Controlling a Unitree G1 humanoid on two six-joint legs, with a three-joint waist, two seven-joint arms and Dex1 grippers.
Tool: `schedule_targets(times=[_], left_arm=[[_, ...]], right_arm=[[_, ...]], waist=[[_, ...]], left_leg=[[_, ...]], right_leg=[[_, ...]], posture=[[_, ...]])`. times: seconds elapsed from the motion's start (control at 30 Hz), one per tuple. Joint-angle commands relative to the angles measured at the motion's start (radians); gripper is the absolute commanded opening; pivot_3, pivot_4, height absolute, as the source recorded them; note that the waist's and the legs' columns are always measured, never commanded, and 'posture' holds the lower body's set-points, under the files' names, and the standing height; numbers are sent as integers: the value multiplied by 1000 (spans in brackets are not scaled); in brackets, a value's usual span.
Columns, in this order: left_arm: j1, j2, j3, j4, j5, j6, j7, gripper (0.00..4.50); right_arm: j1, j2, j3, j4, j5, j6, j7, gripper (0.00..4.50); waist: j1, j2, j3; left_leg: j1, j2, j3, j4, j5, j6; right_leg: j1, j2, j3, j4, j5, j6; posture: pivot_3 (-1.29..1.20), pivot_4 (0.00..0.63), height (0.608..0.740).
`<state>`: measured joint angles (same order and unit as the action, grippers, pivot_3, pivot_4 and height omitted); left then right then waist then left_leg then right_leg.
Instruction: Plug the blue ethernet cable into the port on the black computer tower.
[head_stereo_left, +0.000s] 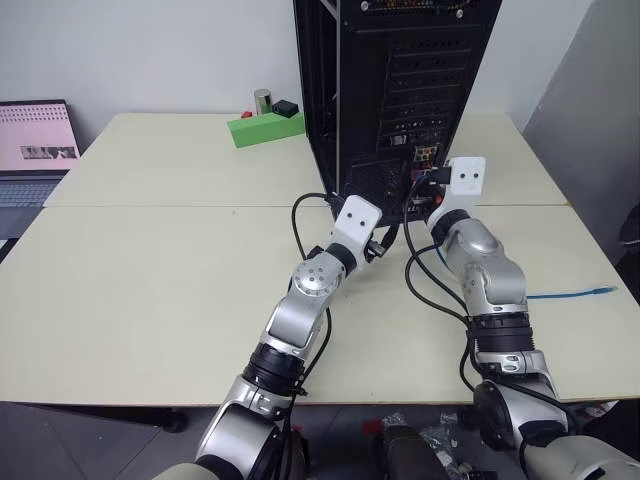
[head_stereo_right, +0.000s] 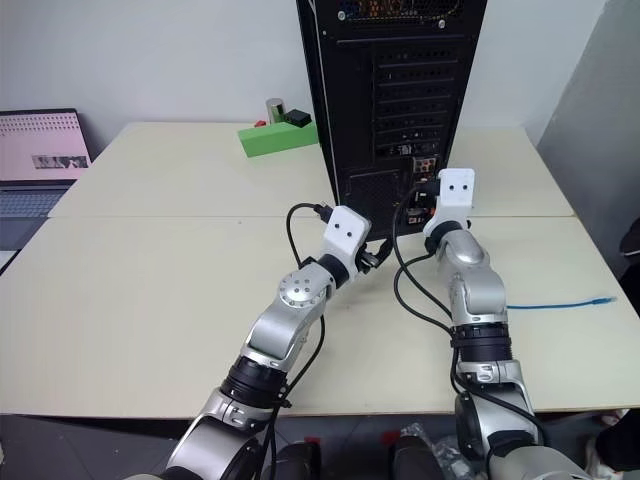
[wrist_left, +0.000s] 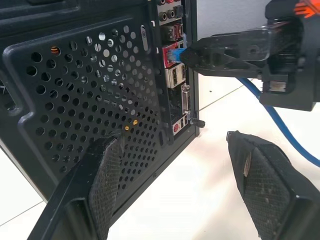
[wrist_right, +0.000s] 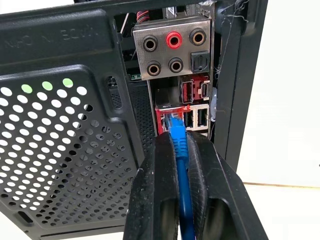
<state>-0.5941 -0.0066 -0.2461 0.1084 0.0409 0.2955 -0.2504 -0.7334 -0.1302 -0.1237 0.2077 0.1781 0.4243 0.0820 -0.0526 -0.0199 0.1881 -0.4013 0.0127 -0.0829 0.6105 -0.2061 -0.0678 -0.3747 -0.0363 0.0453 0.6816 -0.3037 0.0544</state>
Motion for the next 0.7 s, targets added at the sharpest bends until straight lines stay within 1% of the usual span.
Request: schedule_targets(times=[0.03, 0.5, 0.53, 0.6, 0.7], left_arm=[[-3, -11, 7, -59, -6, -16, 1, 3462], [0, -12, 8, -67, -9, -13, -3, 3462], [0, -11, 9, -68, -10, -13, -3, 3462], [0, -10, 10, -68, -10, -13, -3, 3462], [-1, -9, 12, -69, -12, -13, -5, 3462]], right_arm=[[-57, -2, -9, 12, -2, -39, -4, 5], [-73, -11, -4, 46, 4, -45, 25, 4], [-68, -16, -5, 42, 6, -39, 33, 354], [-59, -25, -6, 34, 9, -30, 44, 708], [-36, -48, 1, 4, 13, -3, 73, 1361]], waist=[[-1, 0, 0], [-7, 0, 0], [-7, 0, 0], [-7, 0, 0], [-2, 0, 0]], left_leg=[[0, 0, 0, 0, 0, 0], [1, 0, 0, 0, 0, 0], [1, 0, 1, 0, 0, 0], [1, 0, 0, 0, 0, 0], [0, 0, 0, 0, 0, 0]], right_leg=[[0, 0, 0, 0, 0, 0], [0, 0, 1, 0, 0, 1], [0, 0, 1, 0, 1, 1], [0, 0, 1, 0, 1, 1], [0, 0, 0, 0, 0, 1]], posture=[[0, 150, 740], [0, 150, 740], [0, 150, 740], [0, 150, 740], [0, 150, 740]])
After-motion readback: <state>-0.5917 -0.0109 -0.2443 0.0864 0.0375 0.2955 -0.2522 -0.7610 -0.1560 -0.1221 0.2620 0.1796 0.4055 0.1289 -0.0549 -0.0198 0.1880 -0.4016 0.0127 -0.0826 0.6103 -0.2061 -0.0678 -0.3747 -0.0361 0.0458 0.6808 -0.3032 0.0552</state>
